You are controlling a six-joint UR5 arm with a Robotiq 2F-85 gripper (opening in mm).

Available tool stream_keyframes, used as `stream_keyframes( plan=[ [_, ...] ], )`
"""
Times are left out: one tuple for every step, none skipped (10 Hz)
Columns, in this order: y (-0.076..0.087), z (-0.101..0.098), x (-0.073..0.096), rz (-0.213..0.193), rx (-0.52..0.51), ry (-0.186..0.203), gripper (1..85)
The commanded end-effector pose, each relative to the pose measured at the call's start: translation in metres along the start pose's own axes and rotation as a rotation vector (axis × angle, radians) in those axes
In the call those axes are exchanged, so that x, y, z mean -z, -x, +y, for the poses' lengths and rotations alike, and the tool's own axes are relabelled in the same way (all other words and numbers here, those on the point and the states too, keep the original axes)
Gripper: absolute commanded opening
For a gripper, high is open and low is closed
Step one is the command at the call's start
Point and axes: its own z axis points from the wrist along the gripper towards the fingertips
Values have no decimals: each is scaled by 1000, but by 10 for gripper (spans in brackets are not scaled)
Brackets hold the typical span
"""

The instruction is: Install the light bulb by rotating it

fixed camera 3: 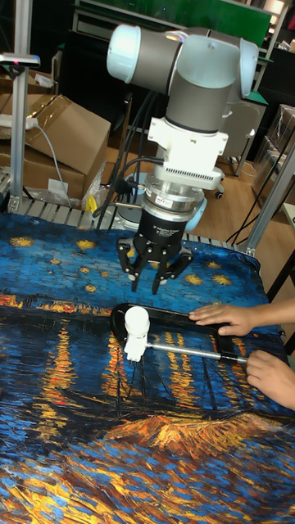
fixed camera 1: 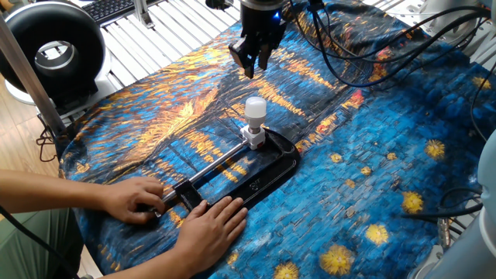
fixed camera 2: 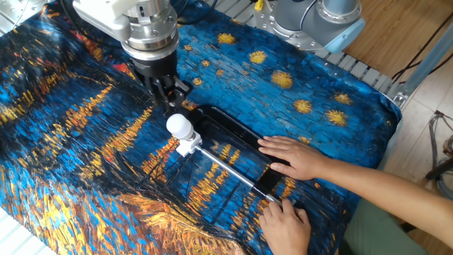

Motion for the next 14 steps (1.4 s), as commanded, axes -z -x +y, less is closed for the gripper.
stream_keyframes(
  plan=[
    [3,4,1,-12,8,10,10],
    [3,4,1,-12,7,10,10],
    [4,5,1,-12,7,12,10],
    [3,5,2,-9,7,10,10],
    [3,6,2,-6,8,12,10],
    [2,6,2,-5,11,14,10],
    [3,6,3,-9,10,13,10],
    [5,8,3,-16,5,22,10],
    [7,5,3,-23,2,11,10],
    [5,3,3,-18,-8,4,10],
    [2,3,2,-6,-16,4,10],
    [-4,4,2,16,-24,10,10],
    [-7,2,0,17,-25,9,10],
    [-6,11,0,16,-52,44,10]
  ],
)
